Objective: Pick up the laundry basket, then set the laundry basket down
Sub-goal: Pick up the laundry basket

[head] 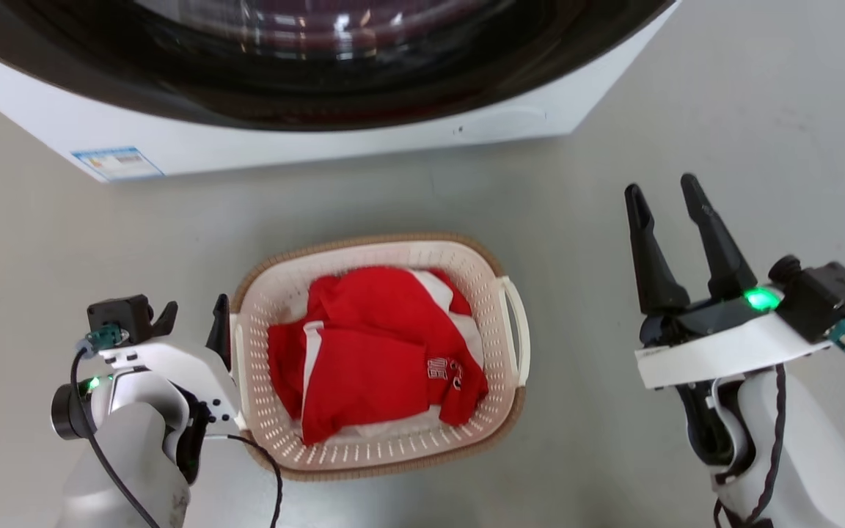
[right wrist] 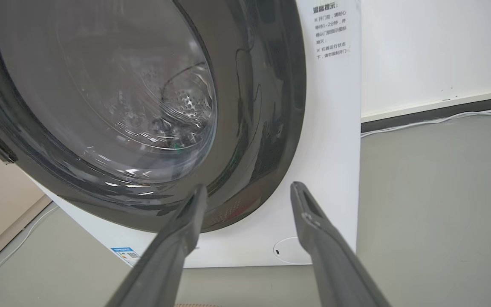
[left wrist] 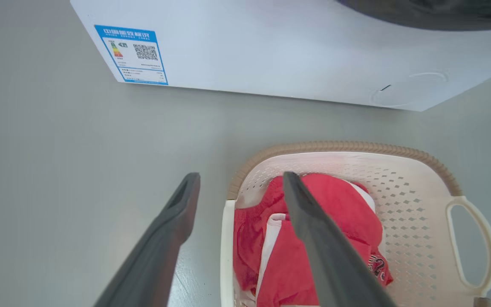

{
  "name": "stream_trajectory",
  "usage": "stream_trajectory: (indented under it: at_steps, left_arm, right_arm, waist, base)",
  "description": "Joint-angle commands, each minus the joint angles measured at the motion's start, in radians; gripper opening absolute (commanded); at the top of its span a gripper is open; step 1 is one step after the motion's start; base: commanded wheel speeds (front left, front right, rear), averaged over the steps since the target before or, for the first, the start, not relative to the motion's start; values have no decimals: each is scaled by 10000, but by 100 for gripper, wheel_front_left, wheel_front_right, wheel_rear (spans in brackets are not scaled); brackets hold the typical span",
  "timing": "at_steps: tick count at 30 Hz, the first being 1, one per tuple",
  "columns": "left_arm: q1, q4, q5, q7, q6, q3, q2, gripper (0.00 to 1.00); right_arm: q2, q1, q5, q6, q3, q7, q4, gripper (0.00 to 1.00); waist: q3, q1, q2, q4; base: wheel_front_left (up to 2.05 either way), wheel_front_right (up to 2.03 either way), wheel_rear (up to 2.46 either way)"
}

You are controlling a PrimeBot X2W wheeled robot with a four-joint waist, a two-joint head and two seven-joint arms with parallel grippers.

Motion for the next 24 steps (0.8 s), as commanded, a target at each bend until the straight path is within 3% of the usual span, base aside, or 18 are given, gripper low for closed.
stream_trajectory:
  at_steps: [1,12,24]
  left_arm:
    - [314,-338,94,-62,92,337,218,100]
    - [2097,-3367,852,-62,181,993,-129,100]
    - [4063,-6704,1286,-62,208,1059,-792,100]
  right_arm:
    - [37,256,20,71,166,-65,-157,100]
    - [207,999,-209,71,-204,-65,88,100]
    - [353,1562,-537,71,-604,-65,-68,100]
  waist:
    - [-543,0,0,64]
    - [-2441,0,0,333]
    - [-3682,0,0,600]
  base:
    - [0,0,0]
    - [0,0,0]
    - [0,0,0]
